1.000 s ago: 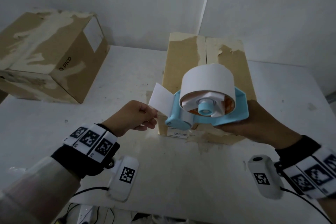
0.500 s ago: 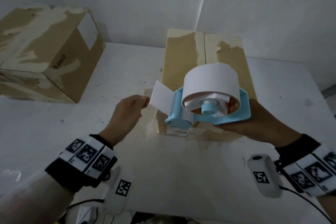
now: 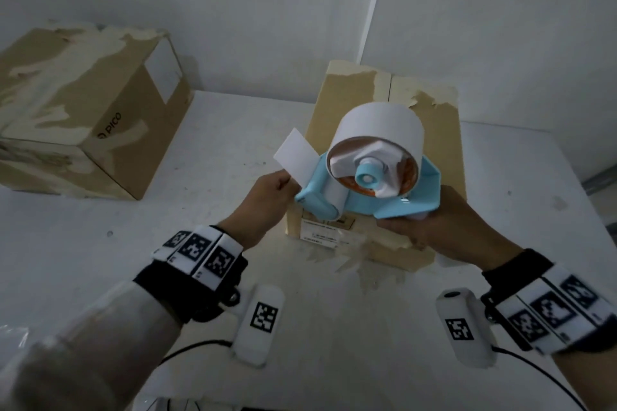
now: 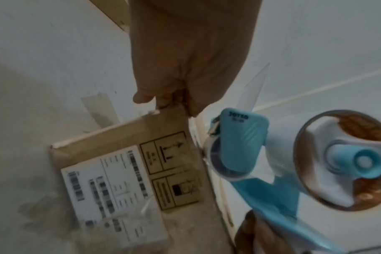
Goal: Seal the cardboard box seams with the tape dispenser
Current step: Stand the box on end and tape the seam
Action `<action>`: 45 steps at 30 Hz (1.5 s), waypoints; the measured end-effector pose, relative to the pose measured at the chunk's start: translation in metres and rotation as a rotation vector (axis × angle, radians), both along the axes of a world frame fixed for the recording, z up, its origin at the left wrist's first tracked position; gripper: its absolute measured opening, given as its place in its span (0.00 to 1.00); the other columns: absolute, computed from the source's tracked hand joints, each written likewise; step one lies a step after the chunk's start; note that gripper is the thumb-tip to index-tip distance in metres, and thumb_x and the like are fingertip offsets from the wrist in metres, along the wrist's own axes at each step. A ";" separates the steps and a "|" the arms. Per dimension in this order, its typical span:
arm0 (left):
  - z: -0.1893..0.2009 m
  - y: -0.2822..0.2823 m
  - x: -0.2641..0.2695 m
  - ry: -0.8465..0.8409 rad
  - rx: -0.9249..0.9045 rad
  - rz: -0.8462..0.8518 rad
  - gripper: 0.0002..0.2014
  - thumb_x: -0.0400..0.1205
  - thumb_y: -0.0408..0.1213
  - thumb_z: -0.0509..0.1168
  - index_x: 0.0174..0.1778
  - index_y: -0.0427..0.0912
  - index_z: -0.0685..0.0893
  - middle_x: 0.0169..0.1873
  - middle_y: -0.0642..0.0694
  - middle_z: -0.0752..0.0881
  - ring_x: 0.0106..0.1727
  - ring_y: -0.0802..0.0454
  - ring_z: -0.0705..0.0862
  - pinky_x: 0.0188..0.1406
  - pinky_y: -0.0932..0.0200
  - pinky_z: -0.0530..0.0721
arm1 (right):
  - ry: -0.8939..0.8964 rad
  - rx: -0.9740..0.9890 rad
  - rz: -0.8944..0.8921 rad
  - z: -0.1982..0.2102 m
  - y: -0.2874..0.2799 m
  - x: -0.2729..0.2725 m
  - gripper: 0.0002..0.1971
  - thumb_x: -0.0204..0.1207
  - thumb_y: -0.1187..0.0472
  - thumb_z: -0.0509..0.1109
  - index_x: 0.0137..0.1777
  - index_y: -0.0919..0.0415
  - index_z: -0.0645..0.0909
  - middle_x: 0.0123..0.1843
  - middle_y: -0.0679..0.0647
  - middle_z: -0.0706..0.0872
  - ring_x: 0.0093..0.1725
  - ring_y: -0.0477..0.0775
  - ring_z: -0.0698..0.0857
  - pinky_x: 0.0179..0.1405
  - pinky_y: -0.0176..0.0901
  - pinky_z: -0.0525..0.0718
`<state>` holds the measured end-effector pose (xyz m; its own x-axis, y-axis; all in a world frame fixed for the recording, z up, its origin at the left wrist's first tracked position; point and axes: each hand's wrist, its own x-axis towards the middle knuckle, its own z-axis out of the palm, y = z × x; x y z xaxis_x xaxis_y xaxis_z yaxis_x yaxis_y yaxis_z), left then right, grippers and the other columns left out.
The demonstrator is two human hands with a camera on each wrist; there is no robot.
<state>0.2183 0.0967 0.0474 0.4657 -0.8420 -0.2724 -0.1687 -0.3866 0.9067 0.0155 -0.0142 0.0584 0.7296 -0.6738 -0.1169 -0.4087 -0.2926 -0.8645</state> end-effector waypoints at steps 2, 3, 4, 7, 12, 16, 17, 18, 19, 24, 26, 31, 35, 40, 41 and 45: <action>-0.001 -0.005 0.006 -0.036 0.013 -0.022 0.14 0.85 0.30 0.51 0.58 0.37 0.80 0.50 0.44 0.79 0.47 0.53 0.77 0.37 0.75 0.72 | -0.005 0.003 -0.012 -0.001 -0.001 0.003 0.11 0.62 0.60 0.80 0.39 0.44 0.82 0.31 0.29 0.87 0.33 0.30 0.84 0.28 0.23 0.78; -0.002 -0.007 0.008 -0.053 0.018 -0.040 0.15 0.85 0.30 0.51 0.60 0.35 0.80 0.51 0.45 0.79 0.47 0.54 0.77 0.37 0.78 0.73 | -0.003 0.008 -0.010 -0.002 -0.002 0.003 0.11 0.63 0.60 0.80 0.39 0.44 0.82 0.30 0.29 0.87 0.32 0.29 0.84 0.27 0.22 0.77; -0.002 -0.008 0.009 -0.066 0.018 -0.061 0.15 0.84 0.29 0.51 0.62 0.33 0.79 0.52 0.46 0.79 0.48 0.54 0.76 0.39 0.80 0.73 | 0.001 0.014 -0.003 -0.002 -0.002 0.004 0.11 0.63 0.59 0.79 0.39 0.44 0.82 0.29 0.29 0.87 0.32 0.28 0.83 0.26 0.22 0.76; -0.006 -0.012 0.011 -0.073 -0.009 -0.061 0.14 0.84 0.28 0.53 0.61 0.31 0.79 0.56 0.40 0.81 0.55 0.49 0.77 0.55 0.63 0.79 | -0.002 0.019 0.015 -0.001 -0.001 0.006 0.11 0.63 0.58 0.79 0.44 0.45 0.83 0.34 0.37 0.88 0.36 0.31 0.85 0.31 0.26 0.79; -0.015 -0.015 0.011 -0.161 -0.004 -0.054 0.13 0.82 0.38 0.55 0.53 0.36 0.81 0.53 0.40 0.83 0.54 0.43 0.81 0.62 0.39 0.80 | 0.032 -0.003 0.093 0.004 -0.002 0.006 0.12 0.65 0.56 0.78 0.46 0.43 0.81 0.41 0.37 0.86 0.39 0.28 0.84 0.35 0.23 0.79; -0.017 -0.016 0.014 -0.199 0.042 -0.046 0.13 0.84 0.35 0.54 0.57 0.34 0.81 0.58 0.38 0.82 0.58 0.41 0.79 0.65 0.41 0.77 | 0.076 -0.025 0.127 0.009 -0.006 0.005 0.14 0.65 0.53 0.77 0.51 0.47 0.82 0.44 0.39 0.86 0.41 0.31 0.83 0.37 0.25 0.80; -0.018 -0.016 0.015 -0.214 0.047 -0.052 0.13 0.84 0.34 0.53 0.57 0.34 0.80 0.59 0.38 0.82 0.58 0.42 0.79 0.66 0.43 0.77 | 0.081 -0.025 0.129 0.009 -0.007 0.004 0.15 0.65 0.53 0.77 0.53 0.49 0.82 0.45 0.40 0.86 0.42 0.31 0.83 0.38 0.26 0.80; -0.018 -0.016 0.015 -0.223 0.050 -0.063 0.13 0.84 0.36 0.54 0.57 0.35 0.80 0.59 0.38 0.82 0.57 0.43 0.79 0.66 0.43 0.77 | 0.087 -0.025 0.135 0.008 -0.008 0.004 0.16 0.65 0.52 0.77 0.53 0.49 0.82 0.45 0.40 0.86 0.42 0.30 0.84 0.38 0.25 0.80; -0.019 -0.016 0.016 -0.231 0.045 -0.071 0.15 0.82 0.40 0.55 0.57 0.36 0.80 0.60 0.37 0.82 0.58 0.42 0.79 0.66 0.41 0.77 | 0.092 -0.028 0.144 0.007 -0.009 0.004 0.15 0.65 0.52 0.77 0.53 0.49 0.82 0.44 0.38 0.86 0.41 0.28 0.83 0.37 0.22 0.80; -0.018 -0.013 0.016 -0.215 0.039 -0.061 0.21 0.78 0.50 0.58 0.55 0.37 0.81 0.57 0.37 0.83 0.58 0.38 0.80 0.65 0.36 0.77 | 0.118 -0.010 0.158 0.008 -0.014 -0.004 0.12 0.67 0.55 0.77 0.48 0.44 0.80 0.41 0.34 0.85 0.38 0.23 0.82 0.33 0.18 0.78; -0.016 -0.015 0.014 -0.231 0.038 -0.059 0.13 0.84 0.40 0.56 0.55 0.38 0.81 0.54 0.40 0.83 0.54 0.43 0.79 0.64 0.41 0.77 | 0.113 0.017 0.143 0.013 -0.018 -0.017 0.11 0.66 0.57 0.78 0.44 0.42 0.81 0.36 0.36 0.88 0.38 0.27 0.84 0.31 0.20 0.79; -0.016 -0.015 0.014 -0.233 -0.022 -0.105 0.14 0.85 0.42 0.56 0.62 0.47 0.81 0.50 0.45 0.86 0.48 0.52 0.82 0.51 0.55 0.77 | 0.151 0.017 0.106 0.021 -0.037 -0.053 0.13 0.63 0.60 0.80 0.44 0.44 0.82 0.36 0.38 0.86 0.36 0.26 0.83 0.29 0.19 0.76; -0.018 -0.015 0.018 -0.213 -0.001 -0.117 0.16 0.83 0.47 0.57 0.59 0.45 0.83 0.52 0.42 0.87 0.52 0.47 0.83 0.56 0.49 0.79 | 0.183 -0.020 0.063 0.022 -0.051 -0.077 0.12 0.62 0.62 0.80 0.40 0.46 0.82 0.34 0.41 0.88 0.36 0.30 0.85 0.30 0.21 0.80; -0.025 -0.018 0.021 -0.214 -0.010 -0.115 0.13 0.84 0.45 0.58 0.54 0.41 0.83 0.49 0.44 0.86 0.49 0.49 0.81 0.51 0.54 0.76 | 0.274 -0.034 0.026 0.023 -0.065 -0.114 0.21 0.51 0.47 0.84 0.43 0.50 0.85 0.39 0.55 0.91 0.42 0.48 0.89 0.49 0.55 0.87; -0.025 -0.018 0.021 -0.212 -0.013 -0.116 0.12 0.84 0.44 0.57 0.52 0.44 0.83 0.49 0.44 0.86 0.49 0.49 0.81 0.53 0.54 0.76 | 0.261 -0.024 0.024 0.024 -0.066 -0.121 0.30 0.44 0.37 0.82 0.44 0.51 0.85 0.41 0.57 0.91 0.44 0.52 0.89 0.50 0.58 0.87; -0.027 -0.017 0.021 -0.217 -0.037 -0.129 0.09 0.85 0.43 0.56 0.46 0.61 0.80 0.51 0.46 0.85 0.51 0.50 0.81 0.53 0.56 0.77 | 0.165 0.062 -0.030 0.015 -0.068 -0.141 0.40 0.34 0.27 0.78 0.43 0.52 0.85 0.43 0.65 0.89 0.46 0.63 0.88 0.51 0.66 0.84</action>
<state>0.2396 0.0792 0.0208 0.3979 -0.9057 -0.1459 -0.4063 -0.3166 0.8571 -0.1253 -0.0822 0.0734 0.6769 -0.6827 -0.2751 -0.5542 -0.2267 -0.8009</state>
